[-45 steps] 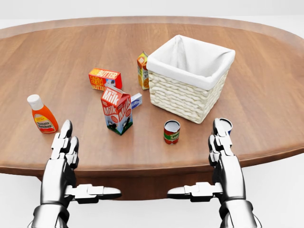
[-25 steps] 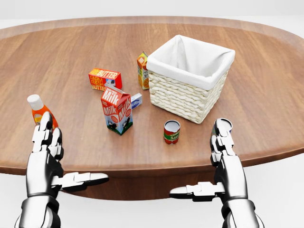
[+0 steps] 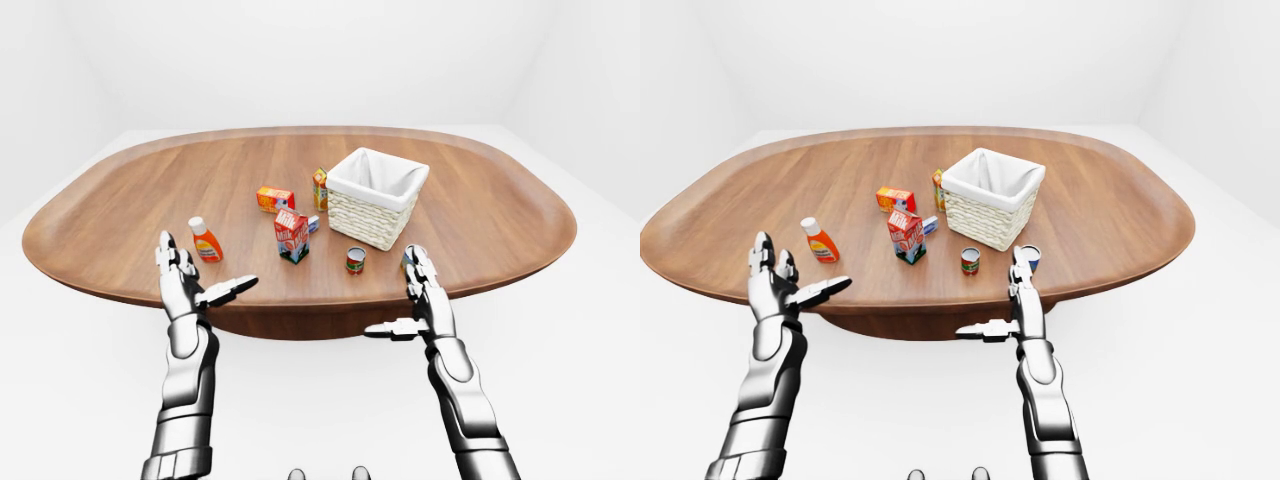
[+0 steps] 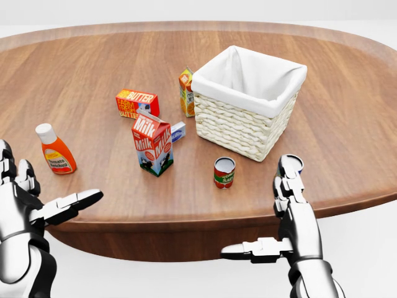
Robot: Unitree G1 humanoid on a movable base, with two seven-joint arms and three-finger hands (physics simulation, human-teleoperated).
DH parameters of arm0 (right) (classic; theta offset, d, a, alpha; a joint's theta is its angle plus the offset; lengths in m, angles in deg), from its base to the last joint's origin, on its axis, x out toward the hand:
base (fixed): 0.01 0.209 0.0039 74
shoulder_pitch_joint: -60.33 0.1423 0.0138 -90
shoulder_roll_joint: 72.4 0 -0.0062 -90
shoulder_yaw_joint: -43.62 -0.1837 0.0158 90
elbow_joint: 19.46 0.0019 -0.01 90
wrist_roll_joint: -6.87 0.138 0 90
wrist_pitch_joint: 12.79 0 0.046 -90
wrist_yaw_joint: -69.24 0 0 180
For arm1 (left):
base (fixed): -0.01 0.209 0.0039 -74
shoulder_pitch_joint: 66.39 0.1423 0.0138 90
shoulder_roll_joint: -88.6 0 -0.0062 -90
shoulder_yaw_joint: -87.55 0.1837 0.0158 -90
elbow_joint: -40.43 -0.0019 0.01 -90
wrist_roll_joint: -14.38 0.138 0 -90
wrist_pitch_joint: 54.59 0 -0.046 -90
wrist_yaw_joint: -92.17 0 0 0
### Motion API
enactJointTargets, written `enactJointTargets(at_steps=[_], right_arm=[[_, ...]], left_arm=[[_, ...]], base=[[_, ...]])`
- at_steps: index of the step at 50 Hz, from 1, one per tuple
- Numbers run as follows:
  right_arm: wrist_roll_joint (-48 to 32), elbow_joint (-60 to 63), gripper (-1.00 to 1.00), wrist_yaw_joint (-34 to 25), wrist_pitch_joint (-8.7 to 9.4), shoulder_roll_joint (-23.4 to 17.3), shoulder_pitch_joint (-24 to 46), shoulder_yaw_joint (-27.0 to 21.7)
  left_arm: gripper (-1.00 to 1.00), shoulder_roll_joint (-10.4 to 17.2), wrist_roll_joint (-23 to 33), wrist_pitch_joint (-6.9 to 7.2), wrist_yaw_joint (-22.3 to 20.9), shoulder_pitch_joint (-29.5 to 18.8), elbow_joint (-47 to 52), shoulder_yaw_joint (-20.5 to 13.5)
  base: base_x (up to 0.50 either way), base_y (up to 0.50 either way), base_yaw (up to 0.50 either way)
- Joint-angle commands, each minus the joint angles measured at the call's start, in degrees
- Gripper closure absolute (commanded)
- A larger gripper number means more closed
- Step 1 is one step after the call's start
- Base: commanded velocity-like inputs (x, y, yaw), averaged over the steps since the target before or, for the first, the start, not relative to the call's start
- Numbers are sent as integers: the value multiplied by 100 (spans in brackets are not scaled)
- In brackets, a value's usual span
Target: Pick up the alphabet soup, and put it in the basket.
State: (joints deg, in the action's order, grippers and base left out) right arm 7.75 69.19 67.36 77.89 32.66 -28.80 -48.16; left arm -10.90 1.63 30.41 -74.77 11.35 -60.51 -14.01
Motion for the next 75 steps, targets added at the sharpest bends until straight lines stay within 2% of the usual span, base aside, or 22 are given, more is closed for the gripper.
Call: enactJointTargets(at_steps=[1, 3, 8, 12, 15, 17, 20, 23, 31, 34, 47, 53, 55, 57, 60, 66, 67, 70, 75], right_arm=[[14, -7, -100, -27, 23, 8, 5, 21], [38, -98, -100, -41, -37, -2, 30, -5], [41, -71, -100, -39, -10, 3, 20, 6], [55, -156, -100, -52, -73, -5, 39, -9], [51, -144, -100, -51, -59, -4, 37, -4], [55, -154, -100, -59, -55, -7, 37, -6], [55, -158, -100, -62, -56, -9, 37, -9], [46, -144, -100, -59, -28, -3, 41, 4], [48, -150, -100, -56, -20, -3, 47, -1], [52, -218, -100, -49, -67, -7, 65, -15], [74, -173, -100, -25, -44, -2, 47, -18], [77, -143, -100, -4, -14, 2, 33, -14], [88, -232, -100, -17, -75, -8, 57, -31], [83, -147, -100, -3, -14, 2, 35, -14], [90, -213, -100, -11, -62, -6, 46, -28], [88, -140, -100, -21, -63, 1, 13, -8], [98, -213, -100, -39, -117, -10, 31, -25], [93, -146, -100, -32, -74, -2, 18, -14], [97, -167, -100, -44, -118, 1, 11, -12]], left_arm=[[-100, 219, -330, 0, 329, -248, -327, -188], [-100, 269, -423, 0, 328, -272, -306, -232], [-100, 440, -650, 0, 348, -453, -570, -392], [-100, 576, -669, 0, 407, -509, -624, -451], [-100, 645, -717, 0, 400, -577, -744, -484], [-100, 730, -558, 0, 409, -619, -823, -484], [-100, 750, -639, 0, 388, -629, -814, -510], [-100, 901, -896, 0, 281, -838, -1195, -631], [-100, 1181, -1044, 0, 313, -1020, -1585, -728], [-100, 1278, -1116, 0, 315, -1092, -1720, -765], [-100, 1572, -859, 0, 499, -1084, -1516, -911], [-100, 1742, -989, 0, 470, -1192, -1758, -1029], [-100, 1841, -1028, 0, 602, -1231, -1885, -1111], [-100, 1949, -1135, 0, 599, -1220, -1854, -1160], [-100, 2065, -1262, 0, 611, -1237, -1896, -1235], [-100, 2165, -1349, 0, 640, -1300, -2161, -1248], [-100, 2207, -1368, 0, 643, -1307, -2176, -1263], [-100, 2280, -1458, 0, 663, -1302, -2182, -1305], [-100, 2351, -1577, 0, 704, -1238, -2021, -1380]], base=[[0, 0, 0], [0, 0, 0], [0, 0, 0], [0, 0, 0], [0, 0, 0], [0, 0, 0], [0, 0, 0], [0, 0, 0], [0, 0, 0], [0, 0, 0], [0, 0, 0], [0, 0, 0], [0, 0, 0], [0, 0, 0], [0, 0, 0], [0, 0, 0], [0, 0, 0], [0, 0, 0], [0, 0, 0]])
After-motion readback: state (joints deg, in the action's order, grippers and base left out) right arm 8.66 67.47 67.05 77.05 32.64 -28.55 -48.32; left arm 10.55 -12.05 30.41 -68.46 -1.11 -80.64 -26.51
